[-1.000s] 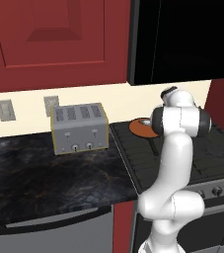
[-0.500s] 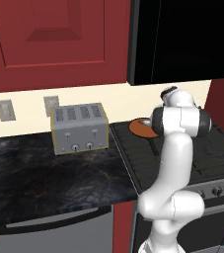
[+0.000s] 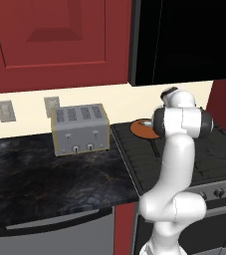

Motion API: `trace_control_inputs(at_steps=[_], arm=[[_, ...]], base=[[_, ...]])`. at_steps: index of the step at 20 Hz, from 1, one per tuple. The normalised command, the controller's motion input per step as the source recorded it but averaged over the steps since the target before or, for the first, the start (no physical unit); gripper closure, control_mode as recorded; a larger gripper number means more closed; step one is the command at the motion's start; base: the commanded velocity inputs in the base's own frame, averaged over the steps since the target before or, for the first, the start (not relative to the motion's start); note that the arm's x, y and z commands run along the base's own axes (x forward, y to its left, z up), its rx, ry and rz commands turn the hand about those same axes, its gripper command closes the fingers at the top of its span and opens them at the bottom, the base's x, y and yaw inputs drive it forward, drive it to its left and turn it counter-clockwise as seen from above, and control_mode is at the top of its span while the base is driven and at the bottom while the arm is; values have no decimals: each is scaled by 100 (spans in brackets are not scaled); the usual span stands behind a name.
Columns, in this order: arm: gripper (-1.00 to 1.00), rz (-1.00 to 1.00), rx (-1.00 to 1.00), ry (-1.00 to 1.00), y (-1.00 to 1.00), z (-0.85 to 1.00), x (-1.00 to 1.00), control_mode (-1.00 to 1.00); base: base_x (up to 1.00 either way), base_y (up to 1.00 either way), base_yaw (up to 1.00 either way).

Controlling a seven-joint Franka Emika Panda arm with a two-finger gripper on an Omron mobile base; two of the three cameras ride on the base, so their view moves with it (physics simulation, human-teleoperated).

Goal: Retrieve the fish from the fridge and place it on the saucepan with marinade on the stove.

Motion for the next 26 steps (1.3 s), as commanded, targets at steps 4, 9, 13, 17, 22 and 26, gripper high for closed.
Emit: trace_control_inputs(at_steps=[4,9,13,17,22,26], arm=[[100,0,-3,0,1,0,0,-100],[100,0,-2,0,0,0,2,-100],[100,0,0,0,0,0,8,-100],[100,0,0,0,0,0,11,-100],[-100,0,0,0,0,-2,14,-100],[-100,0,0,0,0,-3,12,-100]], base=[[0,0,0],[0,0,0],[0,0,0],[0,0,0],[0,0,0],[0,0,0]])
